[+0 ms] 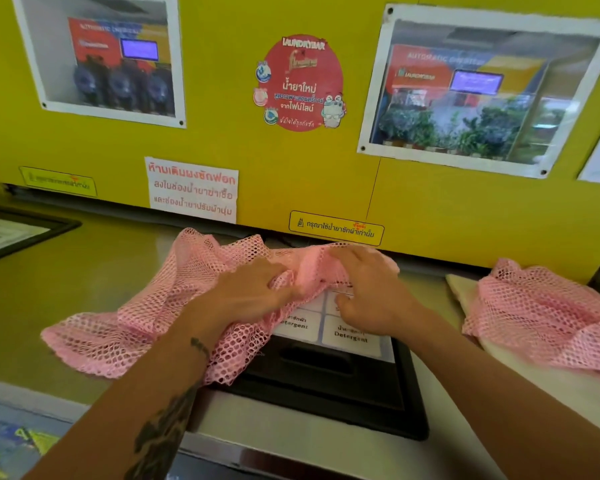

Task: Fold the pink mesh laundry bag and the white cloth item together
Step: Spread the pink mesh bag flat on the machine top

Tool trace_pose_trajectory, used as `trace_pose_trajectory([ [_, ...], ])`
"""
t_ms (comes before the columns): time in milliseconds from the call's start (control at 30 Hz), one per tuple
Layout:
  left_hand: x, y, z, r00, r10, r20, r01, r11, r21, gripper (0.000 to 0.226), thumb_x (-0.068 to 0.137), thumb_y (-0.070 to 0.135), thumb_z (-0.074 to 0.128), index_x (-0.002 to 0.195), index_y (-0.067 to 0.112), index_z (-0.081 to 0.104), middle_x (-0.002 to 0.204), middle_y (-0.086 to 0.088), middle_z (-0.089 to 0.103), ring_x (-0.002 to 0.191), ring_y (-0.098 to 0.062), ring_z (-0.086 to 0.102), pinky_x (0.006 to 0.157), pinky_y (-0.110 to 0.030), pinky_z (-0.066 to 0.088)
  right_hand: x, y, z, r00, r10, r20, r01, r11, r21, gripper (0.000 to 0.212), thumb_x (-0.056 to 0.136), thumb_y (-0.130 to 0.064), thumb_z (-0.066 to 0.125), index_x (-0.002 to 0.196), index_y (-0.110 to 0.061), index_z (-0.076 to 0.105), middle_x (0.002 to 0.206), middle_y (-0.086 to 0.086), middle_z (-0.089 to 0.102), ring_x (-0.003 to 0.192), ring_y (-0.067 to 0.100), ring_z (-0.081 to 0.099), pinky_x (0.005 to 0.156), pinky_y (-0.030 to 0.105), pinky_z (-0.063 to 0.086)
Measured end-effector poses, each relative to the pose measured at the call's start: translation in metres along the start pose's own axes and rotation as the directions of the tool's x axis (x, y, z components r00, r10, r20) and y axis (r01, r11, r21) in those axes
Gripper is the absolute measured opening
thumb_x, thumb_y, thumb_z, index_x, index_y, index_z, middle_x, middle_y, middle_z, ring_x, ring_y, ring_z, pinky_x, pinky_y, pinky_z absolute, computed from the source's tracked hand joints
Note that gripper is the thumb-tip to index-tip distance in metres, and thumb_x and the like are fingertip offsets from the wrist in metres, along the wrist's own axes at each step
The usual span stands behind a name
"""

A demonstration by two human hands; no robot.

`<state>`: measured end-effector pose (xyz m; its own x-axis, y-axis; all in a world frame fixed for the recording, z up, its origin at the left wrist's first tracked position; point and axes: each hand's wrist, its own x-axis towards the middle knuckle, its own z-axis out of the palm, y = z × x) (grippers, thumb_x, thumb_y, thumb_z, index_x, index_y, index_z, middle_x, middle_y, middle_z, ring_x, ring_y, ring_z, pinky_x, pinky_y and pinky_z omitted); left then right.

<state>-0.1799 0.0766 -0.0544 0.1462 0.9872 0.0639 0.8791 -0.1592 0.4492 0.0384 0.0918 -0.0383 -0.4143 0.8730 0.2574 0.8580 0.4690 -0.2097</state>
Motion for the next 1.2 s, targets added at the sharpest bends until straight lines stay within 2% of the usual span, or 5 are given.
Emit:
trace_pose_trajectory([
  [167,0.013,-0.016,0.000,0.966,-0.108,-0.235,0.055,0.974,-0.220,0.031,0.097,0.042,0.049,0.077,0.023,0.065,0.085,0.000,0.067,0.092,-0.028,0.064,0.076,-0.033,0.045,0.016,-0.004,0.005,0.984,0.079,0.160,-0.071,0.996,-0.055,0.075,0.085,-0.028,0.056,0.152,-0.025,0.021,0.159,0.003,0.027,0.144,0.030,0.025,0.114,0.056,0.027],
  [533,0.016,-0.027,-0.001,0.849,-0.322,-0.418,0.144,0.904,-0.402,0.025,0.092,0.017,0.056,0.113,0.024,0.045,0.082,-0.006,0.061,0.071,-0.023,0.060,0.065,-0.041,0.049,0.017,-0.034,0.022,0.991,-0.118,0.069,0.125,0.986,-0.107,0.047,0.086,-0.043,0.056,0.133,-0.035,0.053,0.159,0.004,0.025,0.147,0.027,0.013,0.117,0.055,0.011],
  [867,0.008,-0.015,-0.004,0.929,0.026,-0.370,-0.135,0.952,-0.274,0.020,0.093,0.031,0.059,0.112,0.030,0.065,0.122,0.004,0.056,0.108,-0.010,0.051,0.090,-0.029,0.039,0.004,-0.006,-0.026,0.994,-0.110,0.025,0.112,0.992,-0.061,0.029,0.082,-0.042,0.049,0.086,-0.023,0.071,0.112,-0.001,0.065,0.110,0.019,0.056,0.095,0.045,0.043],
  [967,0.007,-0.012,-0.004,0.952,0.078,-0.297,-0.147,0.965,-0.216,0.021,0.091,0.036,0.060,0.111,0.036,0.066,0.127,0.005,0.052,0.125,-0.012,0.044,0.106,-0.035,0.033,-0.022,0.019,-0.061,0.995,-0.087,0.051,0.053,0.886,0.461,0.018,0.091,-0.022,0.061,0.076,-0.017,0.070,0.076,0.006,0.064,0.075,0.016,0.060,0.078,0.044,0.048],
  [1200,-0.006,0.027,-0.004,0.895,0.309,-0.321,-0.363,0.924,-0.121,0.012,0.082,0.039,0.061,0.082,0.033,0.071,0.090,0.016,0.059,0.093,-0.007,0.052,0.088,-0.039,0.041,-0.064,0.065,-0.106,0.876,-0.118,0.468,-0.201,0.792,0.576,0.033,0.077,-0.015,0.063,0.108,-0.004,0.063,0.107,0.014,0.073,0.103,0.029,0.067,0.091,0.033,0.049],
])
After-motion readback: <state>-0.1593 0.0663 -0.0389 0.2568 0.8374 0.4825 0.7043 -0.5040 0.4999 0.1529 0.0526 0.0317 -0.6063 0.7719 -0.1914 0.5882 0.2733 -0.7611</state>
